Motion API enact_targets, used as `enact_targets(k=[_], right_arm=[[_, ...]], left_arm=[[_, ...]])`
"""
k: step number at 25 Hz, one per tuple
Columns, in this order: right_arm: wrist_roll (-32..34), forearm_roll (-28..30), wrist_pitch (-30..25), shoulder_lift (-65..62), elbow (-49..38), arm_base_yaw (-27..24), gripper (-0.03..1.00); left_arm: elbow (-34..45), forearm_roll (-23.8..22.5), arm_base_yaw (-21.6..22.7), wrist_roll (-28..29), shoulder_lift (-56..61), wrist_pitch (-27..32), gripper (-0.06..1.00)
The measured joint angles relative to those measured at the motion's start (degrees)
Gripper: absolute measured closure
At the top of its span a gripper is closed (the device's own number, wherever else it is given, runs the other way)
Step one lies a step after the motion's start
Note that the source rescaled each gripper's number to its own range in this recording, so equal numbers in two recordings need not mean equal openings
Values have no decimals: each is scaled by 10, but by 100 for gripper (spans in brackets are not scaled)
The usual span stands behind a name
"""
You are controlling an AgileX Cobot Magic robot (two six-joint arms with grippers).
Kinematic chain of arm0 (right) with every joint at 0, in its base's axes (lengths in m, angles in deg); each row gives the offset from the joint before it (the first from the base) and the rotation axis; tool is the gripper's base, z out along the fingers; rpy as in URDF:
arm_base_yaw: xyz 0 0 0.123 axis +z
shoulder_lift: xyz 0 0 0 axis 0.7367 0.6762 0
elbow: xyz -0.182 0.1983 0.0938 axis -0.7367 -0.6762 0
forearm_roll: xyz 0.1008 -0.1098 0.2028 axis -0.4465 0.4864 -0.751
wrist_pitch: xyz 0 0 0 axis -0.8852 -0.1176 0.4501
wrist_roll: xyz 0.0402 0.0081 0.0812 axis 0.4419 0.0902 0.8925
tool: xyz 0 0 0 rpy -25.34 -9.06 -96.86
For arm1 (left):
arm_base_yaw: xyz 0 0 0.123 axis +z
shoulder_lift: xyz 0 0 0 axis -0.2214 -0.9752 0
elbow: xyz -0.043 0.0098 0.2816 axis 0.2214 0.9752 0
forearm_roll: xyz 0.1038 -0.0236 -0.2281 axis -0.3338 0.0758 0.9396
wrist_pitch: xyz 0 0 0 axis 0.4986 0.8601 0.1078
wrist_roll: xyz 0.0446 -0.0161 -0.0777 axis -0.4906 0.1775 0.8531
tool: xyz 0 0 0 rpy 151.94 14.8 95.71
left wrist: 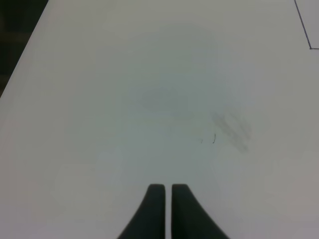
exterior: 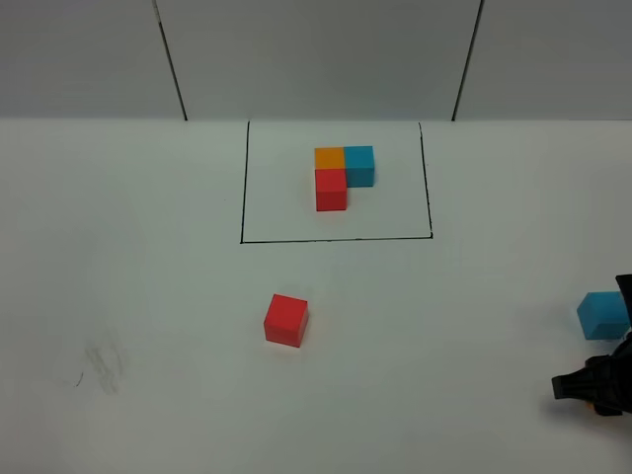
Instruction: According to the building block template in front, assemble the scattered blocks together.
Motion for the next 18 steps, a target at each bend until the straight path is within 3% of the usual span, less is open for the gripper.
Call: enact_targets(k=[8,18], right_arm=[[-4,-10,-62,-95,10,5,46],[-25,-30,-195,-183,105,83,46]], left_arm=[[0,0,0,0,0,0,94],[0,0,0,0,0,0,94]])
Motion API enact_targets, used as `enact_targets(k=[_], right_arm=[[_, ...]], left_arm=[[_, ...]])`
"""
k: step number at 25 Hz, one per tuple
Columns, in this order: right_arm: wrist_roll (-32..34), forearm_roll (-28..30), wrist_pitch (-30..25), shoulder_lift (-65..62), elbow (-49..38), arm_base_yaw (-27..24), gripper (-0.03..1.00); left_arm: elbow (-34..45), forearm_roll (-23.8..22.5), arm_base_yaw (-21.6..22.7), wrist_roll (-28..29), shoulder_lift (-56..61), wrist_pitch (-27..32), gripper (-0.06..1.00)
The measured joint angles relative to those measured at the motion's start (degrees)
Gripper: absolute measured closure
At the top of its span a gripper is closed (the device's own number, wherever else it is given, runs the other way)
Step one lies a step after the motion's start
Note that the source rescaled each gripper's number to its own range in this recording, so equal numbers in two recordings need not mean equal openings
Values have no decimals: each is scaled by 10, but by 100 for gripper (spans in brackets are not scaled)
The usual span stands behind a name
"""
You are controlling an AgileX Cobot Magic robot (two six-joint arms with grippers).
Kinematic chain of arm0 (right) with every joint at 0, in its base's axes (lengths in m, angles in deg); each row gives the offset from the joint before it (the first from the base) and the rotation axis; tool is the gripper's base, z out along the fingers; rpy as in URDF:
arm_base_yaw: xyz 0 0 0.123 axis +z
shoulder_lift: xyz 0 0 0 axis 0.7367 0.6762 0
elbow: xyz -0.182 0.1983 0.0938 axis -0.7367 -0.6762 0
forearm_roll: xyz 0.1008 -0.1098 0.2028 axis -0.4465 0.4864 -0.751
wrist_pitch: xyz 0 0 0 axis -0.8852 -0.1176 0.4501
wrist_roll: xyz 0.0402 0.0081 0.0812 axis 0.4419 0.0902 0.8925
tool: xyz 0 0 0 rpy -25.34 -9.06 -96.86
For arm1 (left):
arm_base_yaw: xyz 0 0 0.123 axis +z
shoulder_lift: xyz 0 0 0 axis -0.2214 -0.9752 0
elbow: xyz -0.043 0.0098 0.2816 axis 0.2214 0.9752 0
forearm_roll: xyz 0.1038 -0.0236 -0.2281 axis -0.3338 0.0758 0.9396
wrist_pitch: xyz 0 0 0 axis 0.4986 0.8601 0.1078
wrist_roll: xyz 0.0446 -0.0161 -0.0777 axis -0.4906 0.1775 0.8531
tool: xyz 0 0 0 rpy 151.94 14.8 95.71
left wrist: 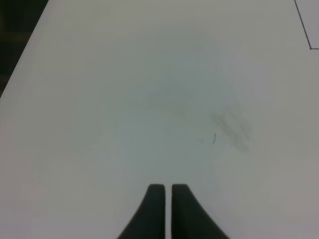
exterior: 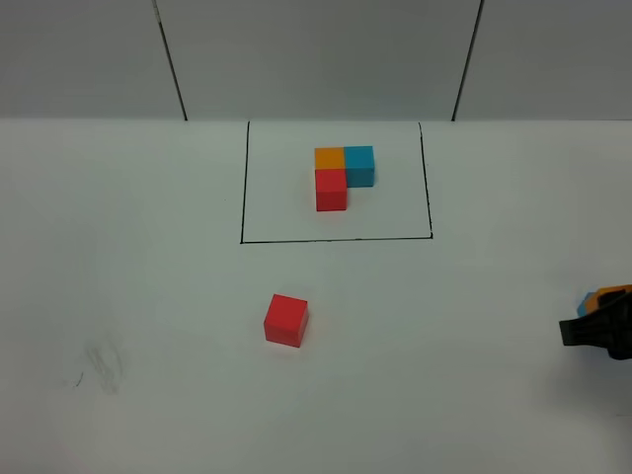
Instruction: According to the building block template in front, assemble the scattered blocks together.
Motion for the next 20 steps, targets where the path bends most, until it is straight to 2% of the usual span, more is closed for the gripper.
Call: enact_targets(k=[4,9,14,20], right_arm=[[-1,-1,-40,-3,44,42,46],[-23,-1,-49,-4,95,86,46],[-76,-3,-48,2,120,99,46],[-130,-36,-40,31,124,99,46]], left_arm=[[0,0,0,0,0,0,94],[0,0,0,0,0,0,94],[0,0,0,0,0,0,94],[0,0,0,0,0,0,94]])
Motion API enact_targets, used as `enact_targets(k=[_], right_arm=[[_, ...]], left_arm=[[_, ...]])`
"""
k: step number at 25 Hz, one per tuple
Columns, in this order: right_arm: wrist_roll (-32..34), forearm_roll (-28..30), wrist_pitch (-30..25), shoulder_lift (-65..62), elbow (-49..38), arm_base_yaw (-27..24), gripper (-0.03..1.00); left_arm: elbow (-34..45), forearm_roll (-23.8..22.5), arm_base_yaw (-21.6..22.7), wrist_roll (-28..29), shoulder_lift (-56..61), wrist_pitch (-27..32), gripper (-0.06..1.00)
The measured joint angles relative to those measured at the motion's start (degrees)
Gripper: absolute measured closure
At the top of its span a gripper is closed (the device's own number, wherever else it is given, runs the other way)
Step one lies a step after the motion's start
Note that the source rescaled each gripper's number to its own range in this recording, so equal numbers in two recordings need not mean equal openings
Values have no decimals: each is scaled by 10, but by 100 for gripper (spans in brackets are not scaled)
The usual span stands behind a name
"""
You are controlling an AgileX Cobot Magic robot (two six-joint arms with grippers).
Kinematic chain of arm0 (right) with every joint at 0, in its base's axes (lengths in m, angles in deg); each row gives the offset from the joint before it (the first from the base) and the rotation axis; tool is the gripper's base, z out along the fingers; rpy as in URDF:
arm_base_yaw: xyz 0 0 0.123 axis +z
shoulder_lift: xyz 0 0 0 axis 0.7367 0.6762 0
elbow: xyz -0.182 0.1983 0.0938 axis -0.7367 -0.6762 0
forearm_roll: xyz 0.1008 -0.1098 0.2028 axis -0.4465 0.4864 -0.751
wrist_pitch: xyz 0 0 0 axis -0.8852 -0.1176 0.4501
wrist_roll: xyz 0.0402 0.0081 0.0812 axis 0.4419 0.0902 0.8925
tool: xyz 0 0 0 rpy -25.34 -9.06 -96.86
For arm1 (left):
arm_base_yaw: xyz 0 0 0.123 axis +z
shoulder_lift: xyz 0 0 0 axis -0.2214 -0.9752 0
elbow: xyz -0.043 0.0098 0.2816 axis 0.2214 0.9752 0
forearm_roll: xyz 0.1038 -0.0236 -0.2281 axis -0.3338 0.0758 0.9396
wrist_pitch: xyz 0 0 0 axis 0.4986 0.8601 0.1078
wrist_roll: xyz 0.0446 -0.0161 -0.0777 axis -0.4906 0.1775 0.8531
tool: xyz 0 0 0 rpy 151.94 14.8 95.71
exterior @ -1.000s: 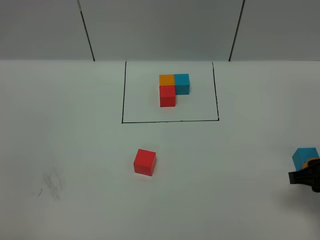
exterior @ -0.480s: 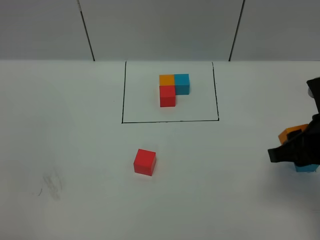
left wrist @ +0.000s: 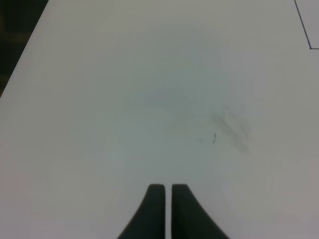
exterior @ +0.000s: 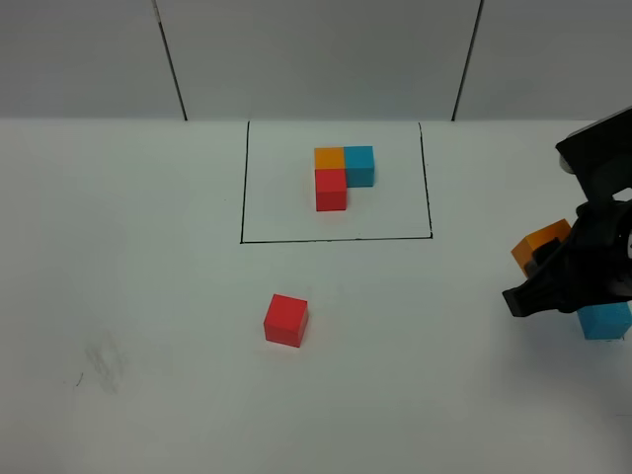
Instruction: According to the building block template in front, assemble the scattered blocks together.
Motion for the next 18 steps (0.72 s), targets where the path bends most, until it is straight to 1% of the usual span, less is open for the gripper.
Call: enact_targets(k=[3,6,10,12,16,18], right_arm=[[-8,-25,17,28,9,0,46],[-18,-52,21,60,34,0,46],[-72,-103,24,99,75,0,46],[-88,-134,25,118,93,0,46],[-94,-179,30,158,126,0,46],[-95,-198,47,175,133,0,46]], left_arm=[[0,0,0,0,0,0,94],[0,0,0,0,0,0,94],[0,0,0,0,0,0,94],[0,0,0,0,0,0,94],[0,0,0,0,0,0,94],[0,0,0,0,0,0,94]])
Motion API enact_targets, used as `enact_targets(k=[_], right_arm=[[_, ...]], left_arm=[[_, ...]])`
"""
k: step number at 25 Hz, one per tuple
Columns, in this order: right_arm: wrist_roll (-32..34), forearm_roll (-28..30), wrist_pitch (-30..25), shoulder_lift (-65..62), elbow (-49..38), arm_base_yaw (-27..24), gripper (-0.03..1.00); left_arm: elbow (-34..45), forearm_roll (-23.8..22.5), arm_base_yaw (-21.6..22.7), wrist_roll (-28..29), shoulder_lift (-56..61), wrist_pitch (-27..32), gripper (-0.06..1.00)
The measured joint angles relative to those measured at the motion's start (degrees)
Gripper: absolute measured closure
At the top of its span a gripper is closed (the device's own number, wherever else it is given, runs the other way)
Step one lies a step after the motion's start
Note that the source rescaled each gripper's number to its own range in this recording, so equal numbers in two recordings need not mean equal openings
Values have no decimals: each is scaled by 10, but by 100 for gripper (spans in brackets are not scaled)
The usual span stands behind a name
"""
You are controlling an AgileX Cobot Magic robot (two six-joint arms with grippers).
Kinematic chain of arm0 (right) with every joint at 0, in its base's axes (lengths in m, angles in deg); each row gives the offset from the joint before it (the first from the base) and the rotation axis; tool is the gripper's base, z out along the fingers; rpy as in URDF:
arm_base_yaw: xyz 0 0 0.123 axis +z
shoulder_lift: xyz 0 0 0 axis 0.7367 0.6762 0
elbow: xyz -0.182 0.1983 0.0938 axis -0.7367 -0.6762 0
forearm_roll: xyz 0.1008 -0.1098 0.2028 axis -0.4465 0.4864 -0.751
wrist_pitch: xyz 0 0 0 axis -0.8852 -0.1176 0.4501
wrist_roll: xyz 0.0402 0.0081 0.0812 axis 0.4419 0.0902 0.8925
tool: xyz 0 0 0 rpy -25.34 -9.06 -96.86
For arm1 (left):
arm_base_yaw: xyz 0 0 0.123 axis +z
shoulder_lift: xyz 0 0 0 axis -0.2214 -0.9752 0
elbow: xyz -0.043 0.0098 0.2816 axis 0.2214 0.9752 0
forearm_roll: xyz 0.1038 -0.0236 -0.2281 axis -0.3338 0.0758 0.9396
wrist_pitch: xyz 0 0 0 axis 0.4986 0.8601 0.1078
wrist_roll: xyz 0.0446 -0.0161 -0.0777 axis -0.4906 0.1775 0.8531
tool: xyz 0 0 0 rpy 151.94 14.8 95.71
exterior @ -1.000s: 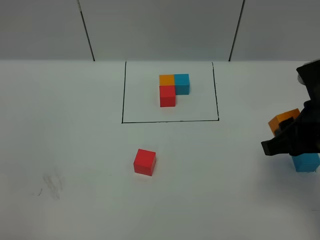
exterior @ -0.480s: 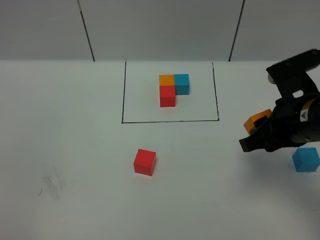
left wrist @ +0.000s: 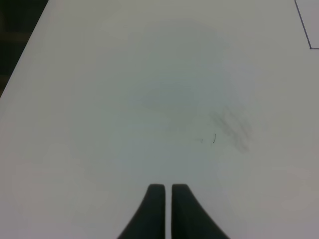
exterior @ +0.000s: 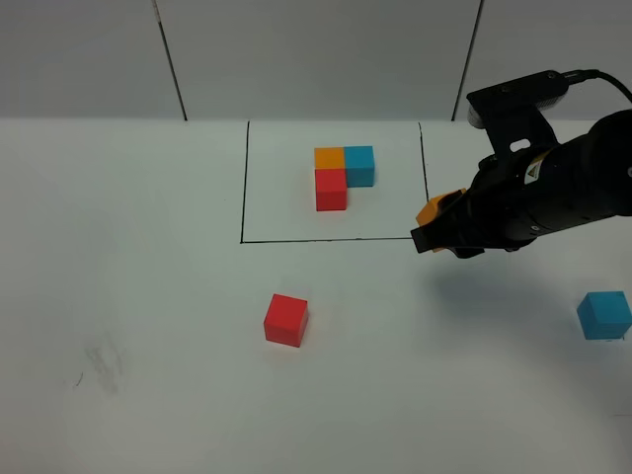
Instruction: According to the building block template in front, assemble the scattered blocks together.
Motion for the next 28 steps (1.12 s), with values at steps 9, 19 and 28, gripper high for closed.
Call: enact_targets(k=[9,19,28], right_arm=[[-1,-52,56,64,4,0,46],[-38,-75,126,76,4,55,46],[7,-84,153,149,40,57,46]], left_arm=[[0,0,0,0,0,0,94],[0,0,0,0,0,0,94],[0,0,0,0,0,0,94]])
